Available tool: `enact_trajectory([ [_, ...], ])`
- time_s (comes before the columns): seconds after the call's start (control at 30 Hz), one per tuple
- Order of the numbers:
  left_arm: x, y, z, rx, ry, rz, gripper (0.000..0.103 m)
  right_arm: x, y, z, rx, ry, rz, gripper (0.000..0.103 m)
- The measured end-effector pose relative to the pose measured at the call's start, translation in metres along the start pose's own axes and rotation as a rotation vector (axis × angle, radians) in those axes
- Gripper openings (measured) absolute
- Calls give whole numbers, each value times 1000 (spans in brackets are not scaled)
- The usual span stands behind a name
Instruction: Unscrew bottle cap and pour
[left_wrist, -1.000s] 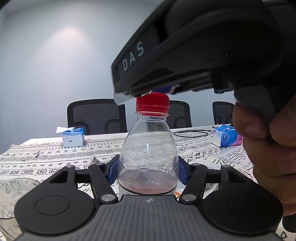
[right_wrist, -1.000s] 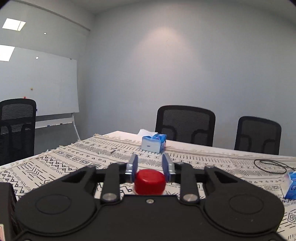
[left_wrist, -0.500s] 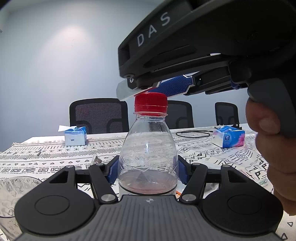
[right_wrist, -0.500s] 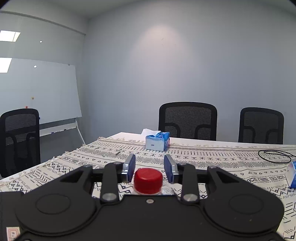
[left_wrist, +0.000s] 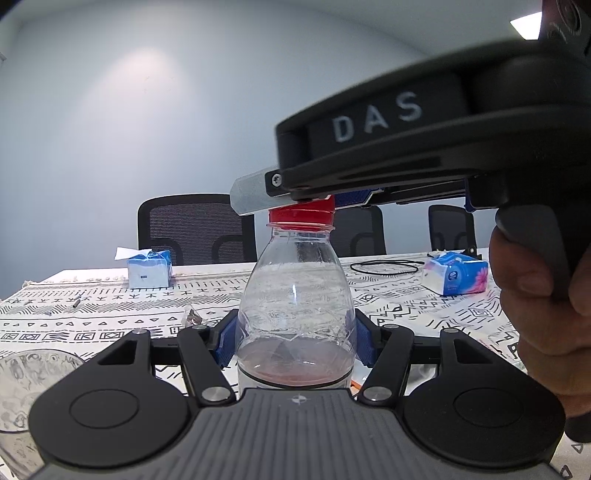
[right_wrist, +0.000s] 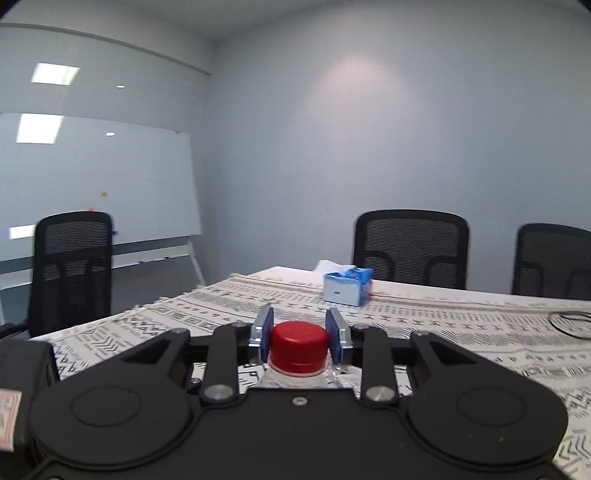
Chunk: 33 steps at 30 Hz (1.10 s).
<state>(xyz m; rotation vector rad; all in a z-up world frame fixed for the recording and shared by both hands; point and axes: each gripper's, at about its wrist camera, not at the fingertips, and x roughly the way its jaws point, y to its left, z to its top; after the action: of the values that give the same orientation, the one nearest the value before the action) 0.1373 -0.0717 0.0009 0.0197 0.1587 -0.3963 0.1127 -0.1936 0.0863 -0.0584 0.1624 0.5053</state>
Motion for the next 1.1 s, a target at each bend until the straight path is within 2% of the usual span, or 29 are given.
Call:
enact_trajectory([
  [0.2, 7, 5, 0, -8, 4, -12, 58, 5, -29, 0, -79, -25, 214, 32],
  [0.33, 13, 13, 0, -10, 3, -11, 58, 9, -38, 6, -82, -5, 292, 33],
  [0.4, -11, -16, -4, -3, -3, -4, 58, 10, -29, 11, -20, 33, 226, 34],
  [0.47, -11, -20, -4, 6, -5, 0, 58, 11, -18, 14, 25, 62, 147, 39],
  [0.5, -11, -21, -4, 7, -5, 2, 58, 13, -15, 13, 25, 62, 131, 42],
  [0.57, -15, -24, -3, 5, -5, 3, 58, 16, -10, 11, 25, 60, 99, 43],
  [0.63, -17, -27, -3, 2, -5, 3, 59, 19, -6, 9, 25, 59, 68, 34],
  [0.8, -18, -27, -3, -11, -3, -2, 58, 26, 4, 4, 21, 53, 2, 33],
  [0.9, -17, -26, -3, -10, 3, -13, 58, 25, -10, 0, -17, 22, 101, 33],
  [1.0, -16, -28, -3, 1, 6, -22, 58, 23, -29, -4, -68, -22, 251, 33],
  [1.1, -17, -29, -3, 2, 7, -26, 58, 26, -42, -3, -74, -37, 355, 33],
])
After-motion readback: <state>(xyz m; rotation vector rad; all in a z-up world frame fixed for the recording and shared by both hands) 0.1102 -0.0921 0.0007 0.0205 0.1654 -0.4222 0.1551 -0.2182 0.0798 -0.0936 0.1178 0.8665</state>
